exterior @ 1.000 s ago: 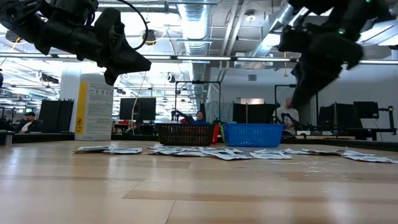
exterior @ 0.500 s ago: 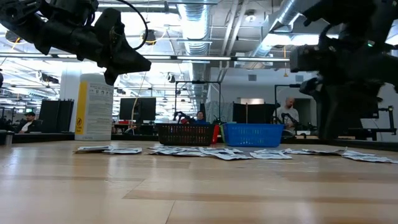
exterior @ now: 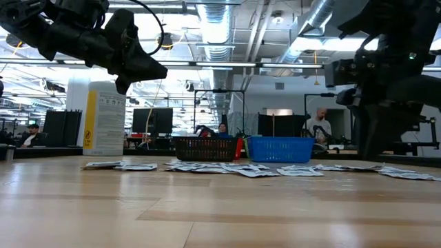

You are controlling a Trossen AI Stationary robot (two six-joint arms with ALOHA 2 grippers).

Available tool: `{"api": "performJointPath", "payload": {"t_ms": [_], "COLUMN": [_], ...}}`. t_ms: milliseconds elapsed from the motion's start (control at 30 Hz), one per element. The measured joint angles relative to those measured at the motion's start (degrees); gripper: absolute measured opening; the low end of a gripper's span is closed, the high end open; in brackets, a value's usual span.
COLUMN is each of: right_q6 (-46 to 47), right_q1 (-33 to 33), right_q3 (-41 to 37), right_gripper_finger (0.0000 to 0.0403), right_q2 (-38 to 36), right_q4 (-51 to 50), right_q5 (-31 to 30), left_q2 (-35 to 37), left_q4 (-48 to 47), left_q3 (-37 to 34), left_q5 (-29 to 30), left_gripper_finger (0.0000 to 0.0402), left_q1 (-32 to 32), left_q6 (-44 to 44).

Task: Pick & Place First Aid Supplies
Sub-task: Put the alcohol pad into the blue basket

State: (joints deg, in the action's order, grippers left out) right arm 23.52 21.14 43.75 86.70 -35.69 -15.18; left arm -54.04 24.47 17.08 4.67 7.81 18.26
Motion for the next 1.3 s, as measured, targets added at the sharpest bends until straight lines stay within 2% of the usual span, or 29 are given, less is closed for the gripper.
{"api": "performJointPath", "payload": {"t_ms": [200,533,700,800,967,1300], "right_q6": [-3.15,-4.56,-4.32,-3.89,-3.95,-4.49], "right_q1": [-0.63,-1.0,-0.96,-1.09,-1.07,-1.55], "right_q3": [0.0,0.22,0.22,0.13,0.15,6.01], "right_gripper_finger": [0.0086,0.0086,0.0084,0.0068,0.0011,0.0001], "right_q2": [0.4,8.39,9.01,8.17,6.15,2.81], "right_q4": [0.67,3.61,3.7,3.79,3.33,-5.04], "right_q5": [-1.12,0.62,0.89,1.65,2.32,-1.2], "left_q2": [0.0,-0.02,-0.02,0.0,-0.02,-0.02], "left_q4": [0.0,0.0,-0.02,-0.02,0.0,0.0], "left_q3": [0.0,0.0,0.0,0.0,0.0,0.0], "left_q5": [0.0,-0.01,-0.02,-0.02,-0.02,-0.02], "left_gripper_finger": [0.0063,0.0063,0.0063,0.0062,0.0063,0.0063], "left_q1": [-0.02,-0.02,-0.02,-0.02,-0.01,-0.02], "left_q6": [0.0,0.0,0.0,0.0,0.0,0.0]}}
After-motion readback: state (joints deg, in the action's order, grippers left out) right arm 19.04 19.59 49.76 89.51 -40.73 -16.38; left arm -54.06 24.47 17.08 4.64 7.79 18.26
